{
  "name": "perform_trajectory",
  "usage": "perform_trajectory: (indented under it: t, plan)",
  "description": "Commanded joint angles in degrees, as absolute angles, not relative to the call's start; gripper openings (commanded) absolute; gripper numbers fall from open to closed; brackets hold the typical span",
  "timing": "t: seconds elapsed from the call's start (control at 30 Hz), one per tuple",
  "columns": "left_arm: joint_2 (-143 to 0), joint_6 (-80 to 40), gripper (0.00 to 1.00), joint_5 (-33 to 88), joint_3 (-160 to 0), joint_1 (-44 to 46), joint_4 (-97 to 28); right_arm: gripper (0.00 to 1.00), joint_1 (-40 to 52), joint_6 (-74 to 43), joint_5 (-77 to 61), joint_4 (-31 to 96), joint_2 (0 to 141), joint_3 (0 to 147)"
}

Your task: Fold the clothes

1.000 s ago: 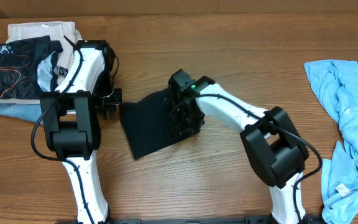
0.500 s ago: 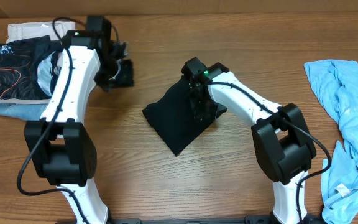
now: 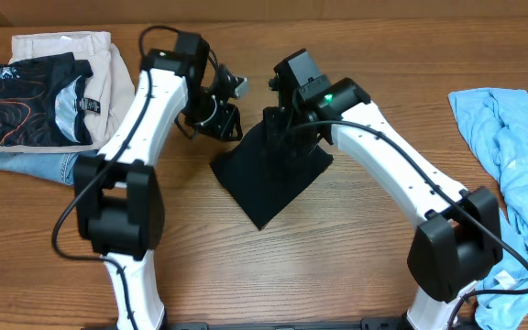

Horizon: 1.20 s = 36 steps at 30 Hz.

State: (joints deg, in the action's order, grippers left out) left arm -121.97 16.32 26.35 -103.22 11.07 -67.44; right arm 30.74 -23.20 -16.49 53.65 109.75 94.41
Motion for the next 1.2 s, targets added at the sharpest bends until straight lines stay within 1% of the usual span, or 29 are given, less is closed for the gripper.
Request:
perform_trajectory:
  t: [0.0,0.2,0.27,0.37,0.5,0.63,0.73,0.77,0.93,0.97,1.07,1.17]
  plan:
    - [-126.28,17.76,0.28,27.09,-103.33,11.16,-67.46,0.18,30.39,-26.26,-24.93,50.37,111.81,90.39]
    - [-129.16,17.50,0.27,24.80,-103.31,12.21,-67.46,0.18,30.17,-26.85,-25.26,46.02,113.23,84.38]
    - [-130.34,15.81,0.26,22.09,-103.26,12.49,-67.55,0.18,30.17,-26.83,-25.17,44.60,114.26,82.17]
    - [-131.59,15.11,0.24,21.76,-103.22,12.51,-68.03,0.18,30.17,-26.81,-25.17,42.11,116.31,79.02]
    - [-132.88,10.98,0.22,16.43,-103.22,12.51,-69.78,0.18,30.17,-26.61,-22.11,40.82,119.04,76.40]
    - [-133.34,6.09,0.18,14.31,-103.22,12.51,-72.60,0.18,30.13,-26.61,-13.91,42.11,119.94,76.09]
    - [-133.36,0.12,0.17,11.18,-103.22,12.51,-76.60,0.18,29.52,-26.57,-6.55,43.22,119.92,76.25]
    - [-133.36,-1.39,0.16,9.87,-103.22,12.51,-77.82,0.20,29.10,-26.37,-5.08,43.55,119.92,76.25]
    - [-133.36,-5.61,0.15,6.98,-103.22,12.51,-82.63,0.27,26.28,-20.56,-3.97,44.47,119.92,76.90]
    - [-133.36,-6.09,0.12,6.98,-103.22,12.51,-83.46,0.27,25.78,-20.43,-3.29,45.12,119.92,77.32]
    - [-133.21,-6.50,0.08,7.05,-103.22,12.51,-84.66,0.27,24.34,-17.23,-2.33,48.75,119.66,79.77]
    - [-131.83,-6.46,0.08,7.16,-103.24,12.53,-83.15,0.29,23.99,-15.70,0.40,54.43,118.15,82.98]
